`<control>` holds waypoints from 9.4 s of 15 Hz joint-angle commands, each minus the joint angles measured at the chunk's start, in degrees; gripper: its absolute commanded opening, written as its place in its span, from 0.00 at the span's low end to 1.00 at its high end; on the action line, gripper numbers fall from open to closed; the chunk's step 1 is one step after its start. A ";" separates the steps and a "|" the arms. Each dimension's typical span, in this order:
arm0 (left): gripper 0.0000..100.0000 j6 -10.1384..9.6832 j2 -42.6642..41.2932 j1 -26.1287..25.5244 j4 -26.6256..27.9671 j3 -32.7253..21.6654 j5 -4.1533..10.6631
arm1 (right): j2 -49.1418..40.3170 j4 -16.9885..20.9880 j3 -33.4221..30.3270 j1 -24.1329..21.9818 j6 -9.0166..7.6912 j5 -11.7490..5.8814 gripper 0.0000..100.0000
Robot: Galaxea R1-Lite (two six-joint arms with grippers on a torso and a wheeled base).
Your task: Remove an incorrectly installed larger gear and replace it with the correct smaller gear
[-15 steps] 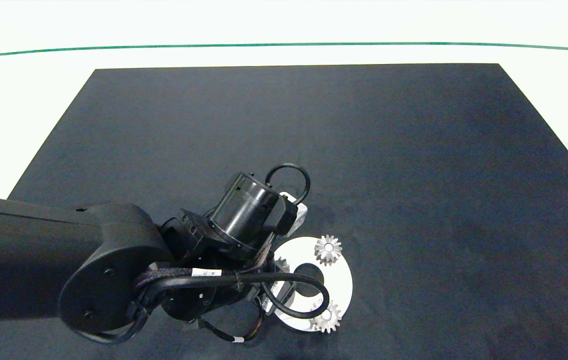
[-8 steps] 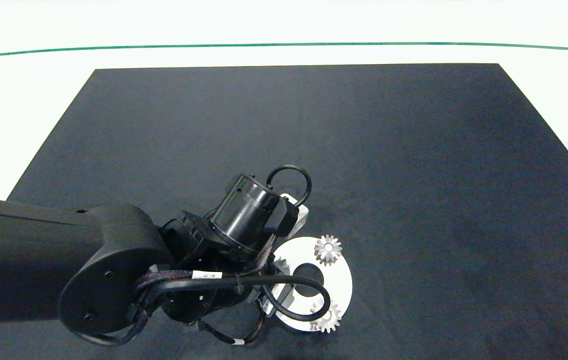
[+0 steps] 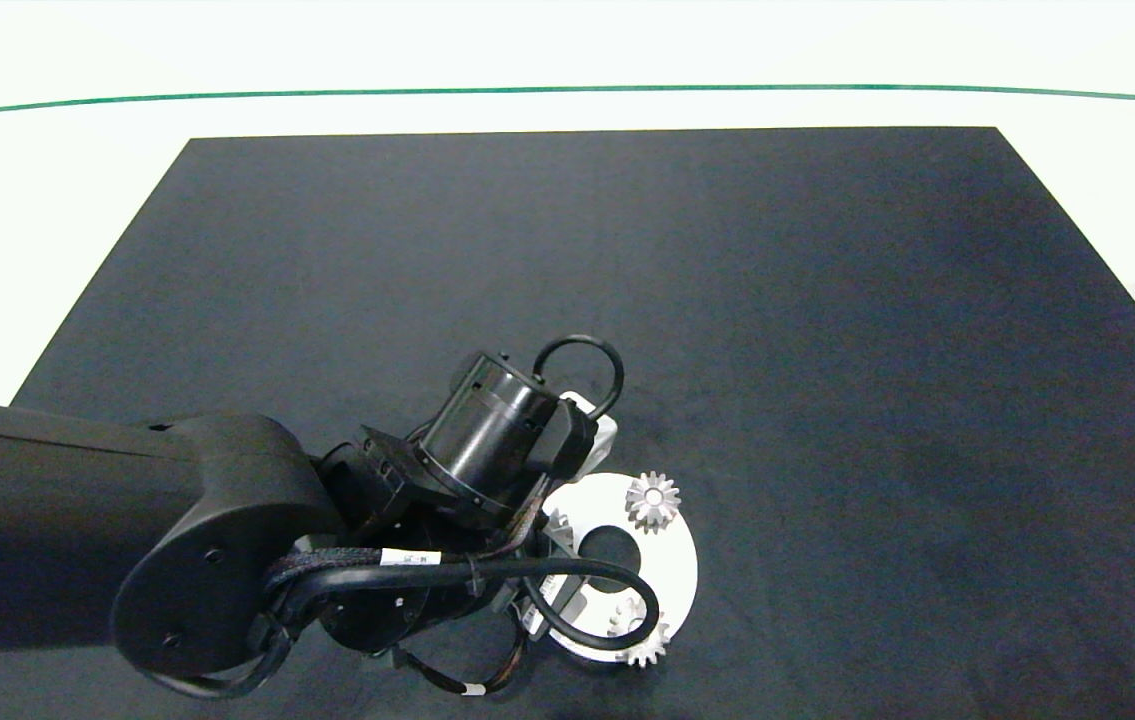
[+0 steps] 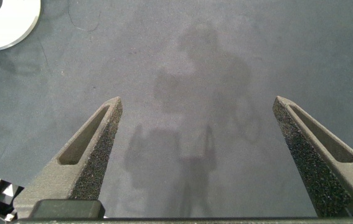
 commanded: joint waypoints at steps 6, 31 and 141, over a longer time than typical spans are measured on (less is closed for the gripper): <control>0.33 0.04 -0.50 -0.02 -0.10 0.02 0.18 | 0.17 0.07 0.01 0.07 -0.11 0.12 1.00; 0.19 6.81 -6.74 16.33 0.26 -1.47 0.01 | -0.10 -0.45 0.71 0.16 -0.99 0.12 1.00; 0.25 0.30 -8.32 -6.09 -0.27 2.57 4.75 | -2.65 -1.51 1.59 3.33 -1.08 0.47 1.00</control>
